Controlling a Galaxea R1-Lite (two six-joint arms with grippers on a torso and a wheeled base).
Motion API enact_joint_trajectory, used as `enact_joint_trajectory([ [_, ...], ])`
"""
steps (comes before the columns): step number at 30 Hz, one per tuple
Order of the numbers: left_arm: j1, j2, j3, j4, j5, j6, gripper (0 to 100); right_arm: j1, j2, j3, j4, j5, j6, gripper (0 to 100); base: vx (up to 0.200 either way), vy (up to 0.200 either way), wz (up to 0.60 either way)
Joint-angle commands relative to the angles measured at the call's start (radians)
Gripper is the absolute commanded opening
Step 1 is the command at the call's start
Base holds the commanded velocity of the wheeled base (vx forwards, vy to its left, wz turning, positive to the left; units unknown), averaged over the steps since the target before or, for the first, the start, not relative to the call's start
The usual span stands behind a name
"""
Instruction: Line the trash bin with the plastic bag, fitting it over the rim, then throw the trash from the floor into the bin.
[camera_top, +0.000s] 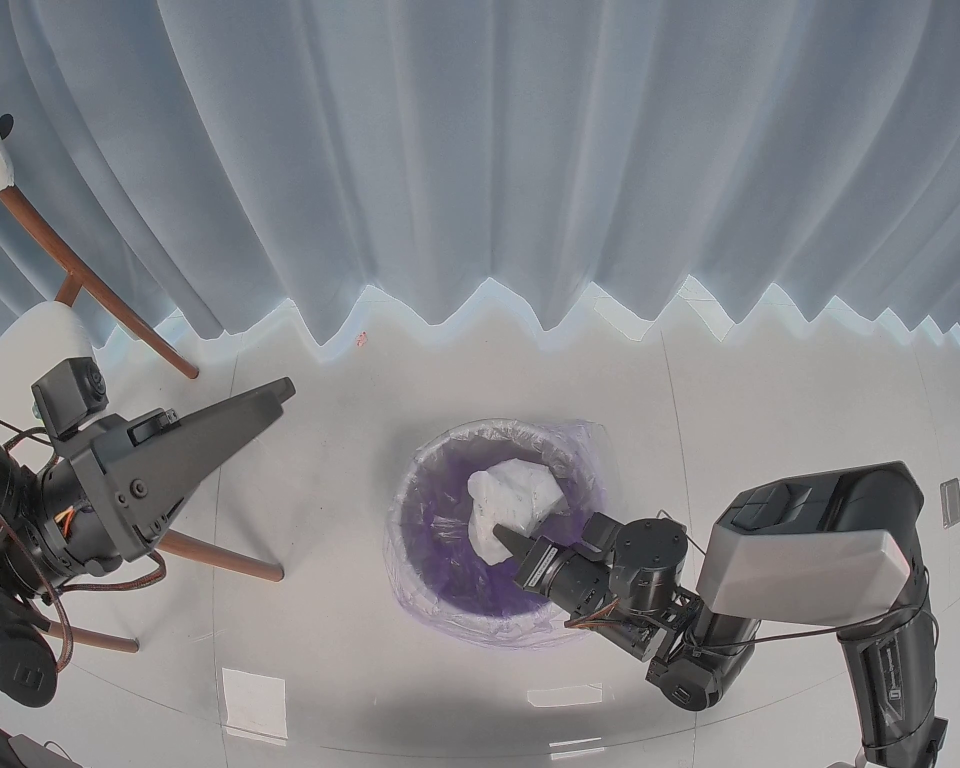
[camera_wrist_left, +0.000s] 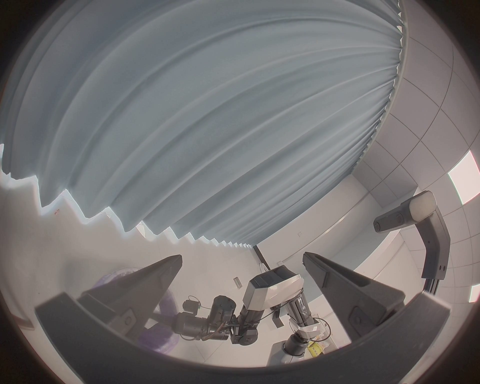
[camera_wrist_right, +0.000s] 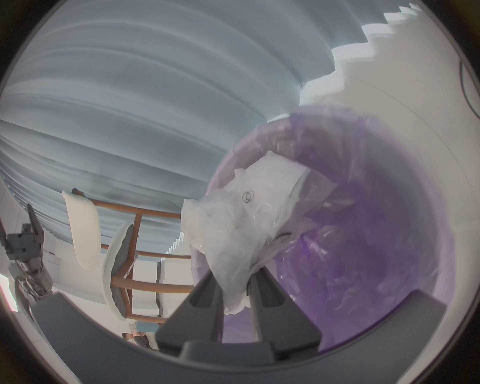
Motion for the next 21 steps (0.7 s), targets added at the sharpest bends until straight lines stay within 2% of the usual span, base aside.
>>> enact_joint_trajectory([
  [1, -0.001, 0.006, 0.001, -0.001, 0.001, 0.0, 100, 0.007, 0.015, 0.002, -0.017, -0.001, 0.001, 0, 0.0, 0.0, 0.0],
  [6, -0.001, 0.012, 0.001, 0.009, 0.001, 0.047, 100, 0.008, 0.013, 0.003, -0.017, -0.004, -0.002, 0, 0.0, 0.0, 0.0],
  [7, -0.001, 0.015, 0.002, 0.009, 0.001, 0.055, 100, 0.01, 0.013, 0.003, -0.017, -0.005, -0.002, 100, 0.0, 0.0, 0.0],
  [10, 0.001, 0.03, 0.005, 0.006, 0.003, 0.092, 100, 0.013, 0.018, 0.005, -0.017, -0.01, -0.005, 100, 0.0, 0.0, 0.0],
  [16, 0.001, 0.029, 0.005, 0.004, 0.003, 0.093, 100, 0.013, -0.002, 0.019, -0.017, -0.011, 0.004, 100, 0.0, 0.0, 0.0],
  [21, 0.001, 0.025, 0.004, -0.001, 0.003, 0.095, 100, 0.005, -0.126, 0.059, -0.017, -0.01, 0.004, 100, 0.0, 0.0, 0.0],
])
